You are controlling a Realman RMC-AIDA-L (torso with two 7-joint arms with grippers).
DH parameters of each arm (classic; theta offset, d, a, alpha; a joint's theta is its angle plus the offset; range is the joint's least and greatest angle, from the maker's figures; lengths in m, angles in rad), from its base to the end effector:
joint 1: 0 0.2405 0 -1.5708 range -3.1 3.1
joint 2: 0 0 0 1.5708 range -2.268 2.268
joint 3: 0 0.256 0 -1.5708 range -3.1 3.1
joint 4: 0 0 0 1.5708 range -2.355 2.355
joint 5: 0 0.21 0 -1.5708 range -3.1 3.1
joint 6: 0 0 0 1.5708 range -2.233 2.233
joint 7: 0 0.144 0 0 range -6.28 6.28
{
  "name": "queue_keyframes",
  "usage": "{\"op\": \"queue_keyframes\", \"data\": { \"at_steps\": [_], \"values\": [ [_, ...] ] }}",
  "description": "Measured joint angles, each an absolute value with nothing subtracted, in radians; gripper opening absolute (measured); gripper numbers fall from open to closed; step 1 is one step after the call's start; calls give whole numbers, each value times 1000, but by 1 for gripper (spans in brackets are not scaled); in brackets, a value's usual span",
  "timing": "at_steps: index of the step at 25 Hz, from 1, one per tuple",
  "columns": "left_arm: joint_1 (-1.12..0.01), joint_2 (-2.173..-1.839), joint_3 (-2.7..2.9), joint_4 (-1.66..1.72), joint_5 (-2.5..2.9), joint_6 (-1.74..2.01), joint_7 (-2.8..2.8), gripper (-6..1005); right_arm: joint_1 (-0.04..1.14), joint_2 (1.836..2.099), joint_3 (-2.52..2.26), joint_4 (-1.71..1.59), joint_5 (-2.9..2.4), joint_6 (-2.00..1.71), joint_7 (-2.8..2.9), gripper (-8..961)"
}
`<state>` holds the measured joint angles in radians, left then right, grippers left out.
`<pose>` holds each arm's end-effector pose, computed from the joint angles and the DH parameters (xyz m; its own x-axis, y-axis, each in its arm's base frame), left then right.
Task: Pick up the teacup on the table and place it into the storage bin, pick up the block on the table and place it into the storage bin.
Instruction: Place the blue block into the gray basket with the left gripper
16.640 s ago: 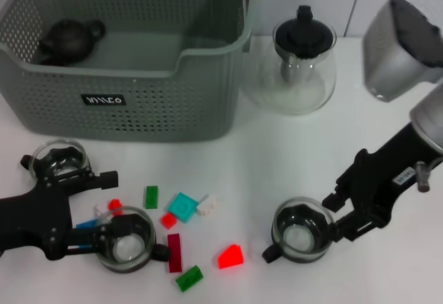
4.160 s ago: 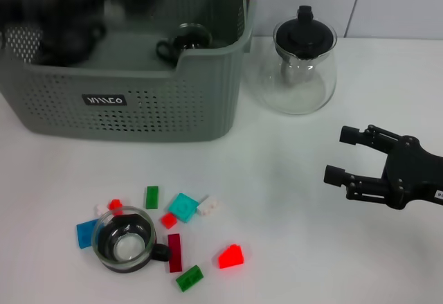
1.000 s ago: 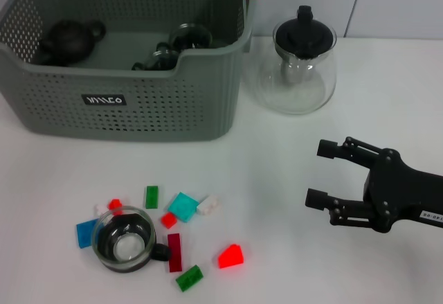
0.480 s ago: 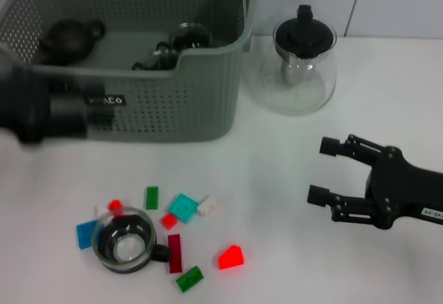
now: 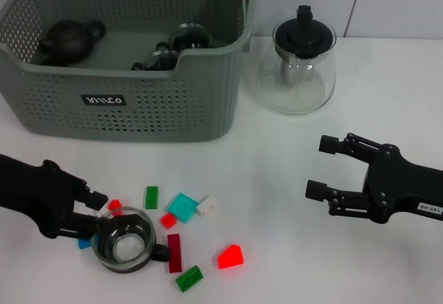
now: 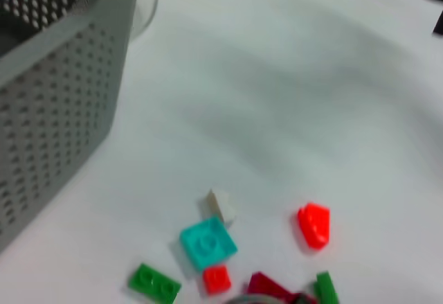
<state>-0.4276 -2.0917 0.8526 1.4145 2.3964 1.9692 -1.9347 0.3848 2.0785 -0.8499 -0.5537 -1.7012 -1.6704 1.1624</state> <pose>-0.2398 0.2878 0.0727 0.8596 0.5094 -0.0413 0.5004 -0.8553 -0.1344 0.2682 0.2803 -0.0127 0.7002 -0.2360 -0.6738 -0.3956 -0.9139 -0.0910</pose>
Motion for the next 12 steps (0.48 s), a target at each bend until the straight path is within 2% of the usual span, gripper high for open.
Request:
{"op": "queue_keyframes", "data": {
  "at_steps": [8,12],
  "values": [
    [-492,-2166,947,1511,2615,1883,-2053,460,388,2081,-851,-554,-1703,-1669,1163,944],
    [-511,-2168,1027,1490,2646,1859,-2107,461,391,2082,-851,-554,-1703,-1670,1163,944]
  ]
}}
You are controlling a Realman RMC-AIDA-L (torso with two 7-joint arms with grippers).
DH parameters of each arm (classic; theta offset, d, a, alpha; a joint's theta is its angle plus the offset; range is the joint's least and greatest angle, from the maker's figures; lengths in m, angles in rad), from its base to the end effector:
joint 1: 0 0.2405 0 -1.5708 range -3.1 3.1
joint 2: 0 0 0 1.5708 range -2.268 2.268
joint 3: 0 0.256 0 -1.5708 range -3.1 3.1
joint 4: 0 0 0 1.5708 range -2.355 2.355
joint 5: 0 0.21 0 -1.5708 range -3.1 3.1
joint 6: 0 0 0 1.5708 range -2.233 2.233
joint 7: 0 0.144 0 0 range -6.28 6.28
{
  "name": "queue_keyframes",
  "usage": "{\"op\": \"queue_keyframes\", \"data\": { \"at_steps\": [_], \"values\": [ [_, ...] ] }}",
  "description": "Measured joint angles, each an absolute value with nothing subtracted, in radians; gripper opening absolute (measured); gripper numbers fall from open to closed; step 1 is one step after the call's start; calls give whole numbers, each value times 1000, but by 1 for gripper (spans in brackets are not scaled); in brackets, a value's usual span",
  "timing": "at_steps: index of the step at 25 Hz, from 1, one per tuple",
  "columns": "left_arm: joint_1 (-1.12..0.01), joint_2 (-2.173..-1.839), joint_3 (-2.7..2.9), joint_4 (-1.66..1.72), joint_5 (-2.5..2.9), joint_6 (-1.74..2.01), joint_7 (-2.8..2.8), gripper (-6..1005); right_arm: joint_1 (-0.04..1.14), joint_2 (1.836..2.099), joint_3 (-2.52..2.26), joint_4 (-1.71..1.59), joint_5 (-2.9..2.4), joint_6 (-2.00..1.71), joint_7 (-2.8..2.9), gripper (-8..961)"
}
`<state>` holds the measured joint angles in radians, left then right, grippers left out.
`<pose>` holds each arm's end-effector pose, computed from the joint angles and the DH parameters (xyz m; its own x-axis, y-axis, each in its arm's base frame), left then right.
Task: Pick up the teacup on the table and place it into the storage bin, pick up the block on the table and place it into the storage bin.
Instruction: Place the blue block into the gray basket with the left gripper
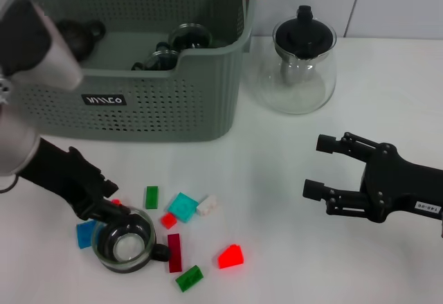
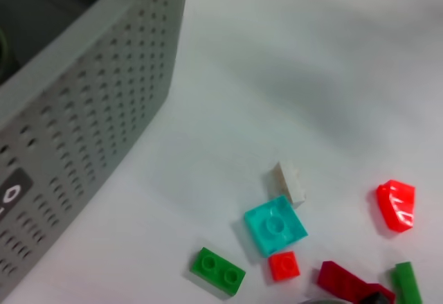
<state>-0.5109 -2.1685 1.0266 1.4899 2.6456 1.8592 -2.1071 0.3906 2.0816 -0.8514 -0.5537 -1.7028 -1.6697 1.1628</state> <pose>-0.2114 0.3131 0.0421 0.8130 0.5352 -0.2294 0.4727 -0.8366 -0.2767 0.2659 0.2814 -0.0142 0.7009 -0.2341 -0.6737 -0.3902 -0.9165 -0.0875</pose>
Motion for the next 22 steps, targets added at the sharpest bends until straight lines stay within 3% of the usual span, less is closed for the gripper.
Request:
{"op": "queue_keyframes", "data": {
  "at_steps": [22],
  "values": [
    [-587,-2162,1157,1286,2855,1692,-2239,445,390,2079,-847,-554,-1703,-1677,1163,944]
  ]
}}
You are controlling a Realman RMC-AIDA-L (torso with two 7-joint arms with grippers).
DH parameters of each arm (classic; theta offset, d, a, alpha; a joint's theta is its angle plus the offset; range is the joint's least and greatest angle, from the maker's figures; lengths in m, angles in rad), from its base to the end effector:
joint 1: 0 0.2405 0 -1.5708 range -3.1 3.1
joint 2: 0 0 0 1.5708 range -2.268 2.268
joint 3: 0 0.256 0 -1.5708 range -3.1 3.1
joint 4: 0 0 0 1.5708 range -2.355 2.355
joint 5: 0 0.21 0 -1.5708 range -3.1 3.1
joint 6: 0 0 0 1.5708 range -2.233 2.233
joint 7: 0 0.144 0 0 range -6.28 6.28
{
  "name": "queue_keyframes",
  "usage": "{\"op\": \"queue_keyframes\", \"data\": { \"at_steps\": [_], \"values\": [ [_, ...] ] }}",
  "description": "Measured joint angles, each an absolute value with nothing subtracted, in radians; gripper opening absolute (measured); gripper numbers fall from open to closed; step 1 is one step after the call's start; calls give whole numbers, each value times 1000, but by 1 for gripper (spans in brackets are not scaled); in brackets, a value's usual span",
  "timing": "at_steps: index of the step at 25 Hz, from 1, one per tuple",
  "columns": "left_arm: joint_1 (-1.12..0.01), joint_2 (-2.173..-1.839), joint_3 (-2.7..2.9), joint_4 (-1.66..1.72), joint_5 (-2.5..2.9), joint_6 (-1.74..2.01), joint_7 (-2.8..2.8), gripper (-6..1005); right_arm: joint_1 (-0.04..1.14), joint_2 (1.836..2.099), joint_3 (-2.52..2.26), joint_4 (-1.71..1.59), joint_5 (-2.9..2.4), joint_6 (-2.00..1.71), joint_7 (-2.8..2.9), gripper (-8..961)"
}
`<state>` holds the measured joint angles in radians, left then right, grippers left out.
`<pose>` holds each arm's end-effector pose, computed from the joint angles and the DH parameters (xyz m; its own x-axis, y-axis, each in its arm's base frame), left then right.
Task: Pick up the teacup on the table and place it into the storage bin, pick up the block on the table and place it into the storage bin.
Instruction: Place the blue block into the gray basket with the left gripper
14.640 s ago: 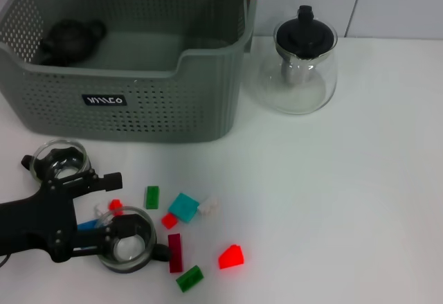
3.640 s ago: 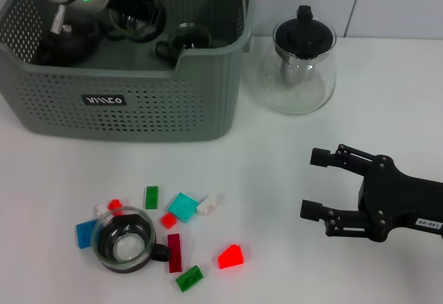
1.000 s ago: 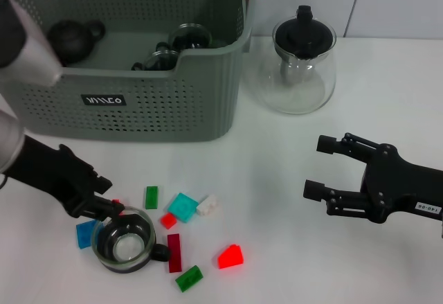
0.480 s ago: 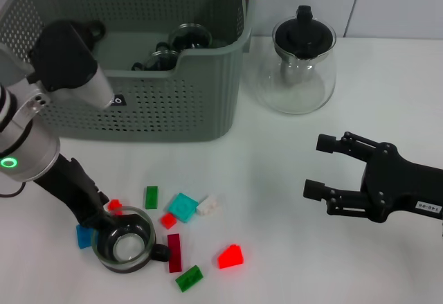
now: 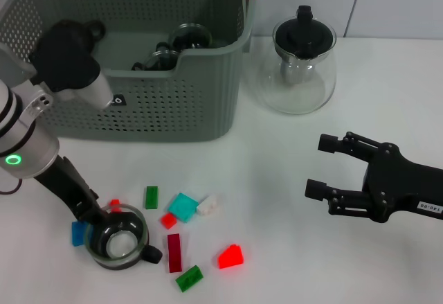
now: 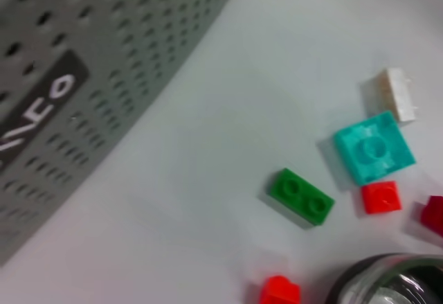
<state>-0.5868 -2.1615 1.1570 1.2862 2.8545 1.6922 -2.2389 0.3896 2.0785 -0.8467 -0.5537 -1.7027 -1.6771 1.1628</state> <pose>-0.2324 0.3349 0.0126 0.6841 0.6143 -0.3933 0.4797 -0.7851 -0.3917 0.2665 0.2810 -0.0122 0.6992 -0.2320 -0.6762 -0.3891 -0.9170 -0.0877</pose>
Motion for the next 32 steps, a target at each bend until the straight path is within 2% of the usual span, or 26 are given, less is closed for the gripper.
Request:
{"op": "queue_keyframes", "data": {
  "at_steps": [5,18,26,29,32],
  "values": [
    [-589,-2152,1158,1279,2855,1678,-2262,425,388,2079,-850,-554,-1703,-1678,1163,944],
    [-590,-2158,1199,1239,2856,1678,-2265,371,383,2076,-850,-544,-1703,-1681,1163,945],
    [-600,-2142,1196,1226,2856,1679,-2298,338,384,2074,-848,-529,-1703,-1683,1163,945],
    [-606,-2139,1188,1222,2855,1692,-2297,116,384,2074,-847,-529,-1703,-1683,1163,945],
    [-617,-2138,1152,1225,2842,1723,-2281,78,383,2074,-845,-529,-1703,-1683,1163,945]
  ]
}}
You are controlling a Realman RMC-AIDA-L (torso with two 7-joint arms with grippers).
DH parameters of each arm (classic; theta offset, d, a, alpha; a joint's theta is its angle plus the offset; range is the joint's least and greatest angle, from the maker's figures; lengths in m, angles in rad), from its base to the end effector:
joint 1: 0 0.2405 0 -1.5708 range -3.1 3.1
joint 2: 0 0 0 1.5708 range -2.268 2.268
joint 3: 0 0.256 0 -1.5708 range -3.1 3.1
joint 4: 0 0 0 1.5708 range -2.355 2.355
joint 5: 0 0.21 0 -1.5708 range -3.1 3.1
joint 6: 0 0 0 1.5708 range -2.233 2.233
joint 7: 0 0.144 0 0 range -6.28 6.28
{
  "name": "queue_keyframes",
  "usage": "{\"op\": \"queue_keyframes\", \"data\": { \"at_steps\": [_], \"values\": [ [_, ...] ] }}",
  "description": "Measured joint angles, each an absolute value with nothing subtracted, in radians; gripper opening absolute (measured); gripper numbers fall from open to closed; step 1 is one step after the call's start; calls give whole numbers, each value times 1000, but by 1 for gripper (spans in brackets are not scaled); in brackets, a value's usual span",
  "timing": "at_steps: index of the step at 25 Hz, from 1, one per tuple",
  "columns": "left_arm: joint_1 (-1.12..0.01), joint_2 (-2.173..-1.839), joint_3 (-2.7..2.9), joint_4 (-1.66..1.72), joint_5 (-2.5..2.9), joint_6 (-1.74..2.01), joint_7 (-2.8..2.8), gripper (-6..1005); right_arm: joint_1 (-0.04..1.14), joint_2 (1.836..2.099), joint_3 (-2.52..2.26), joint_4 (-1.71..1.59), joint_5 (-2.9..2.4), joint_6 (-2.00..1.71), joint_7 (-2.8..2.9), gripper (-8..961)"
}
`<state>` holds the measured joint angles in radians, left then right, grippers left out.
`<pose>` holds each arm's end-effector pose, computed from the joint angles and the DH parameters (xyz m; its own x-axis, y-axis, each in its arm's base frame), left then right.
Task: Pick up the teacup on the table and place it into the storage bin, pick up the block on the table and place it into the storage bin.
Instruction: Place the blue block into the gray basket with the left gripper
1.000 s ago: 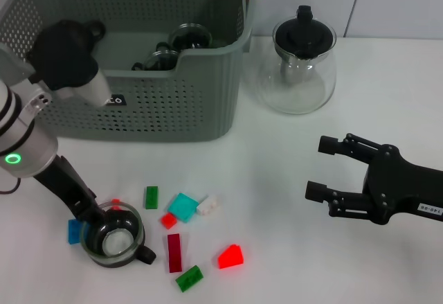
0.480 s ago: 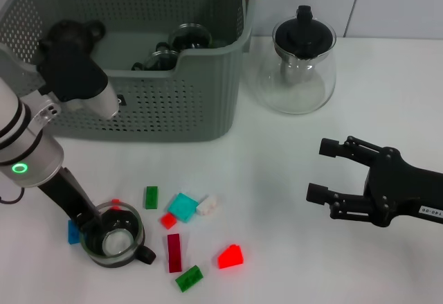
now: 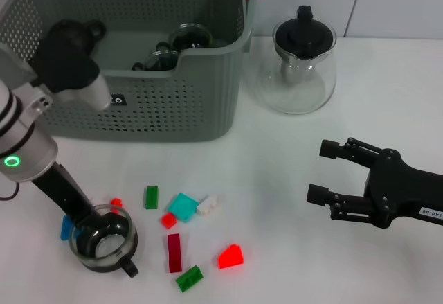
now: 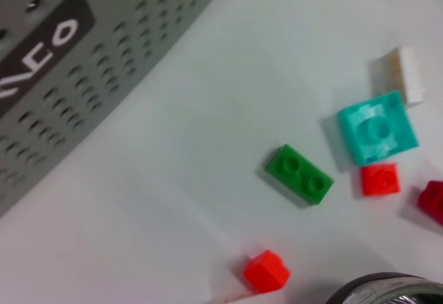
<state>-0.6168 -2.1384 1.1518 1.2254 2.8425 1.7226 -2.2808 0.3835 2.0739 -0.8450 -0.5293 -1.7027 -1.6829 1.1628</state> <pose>-0.2354 0.3346 0.0125 0.6404 0.6498 -0.4095 0.5333 -0.7599 -0.3717 0.2704 0.2765 -0.0137 0.6869 -0.2548 -0.6806 -0.4075 -0.9105 -0.0704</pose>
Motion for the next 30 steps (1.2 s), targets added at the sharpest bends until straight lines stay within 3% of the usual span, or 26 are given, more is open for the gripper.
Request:
{"op": "queue_keyframes", "data": {
  "at_steps": [4,6,9,12,15,21,30],
  "values": [
    [-655,-2129,973,1215,2781,1806,-2208,41,383,2073,-844,-529,-1703,-1684,1163,945],
    [-682,-2108,846,1171,2712,1858,-2150,41,383,2073,-845,-529,-1703,-1684,1163,945],
    [-718,-2047,670,1030,2559,1931,-2058,41,383,2074,-847,-529,-1703,-1684,1163,945],
    [-735,-1962,538,841,2356,1982,-1963,41,383,2076,-846,-529,-1703,-1684,1163,945],
    [-737,-1915,434,747,2187,2017,-1920,40,383,2076,-846,-529,-1703,-1684,1163,945],
    [-738,-1913,300,746,1898,1964,-1954,40,386,2074,-846,-529,-1703,-1684,1163,945],
    [-817,-1912,659,1026,2047,1384,-2174,56,394,2079,-844,-529,-1701,-1689,1163,944]
  ]
}}
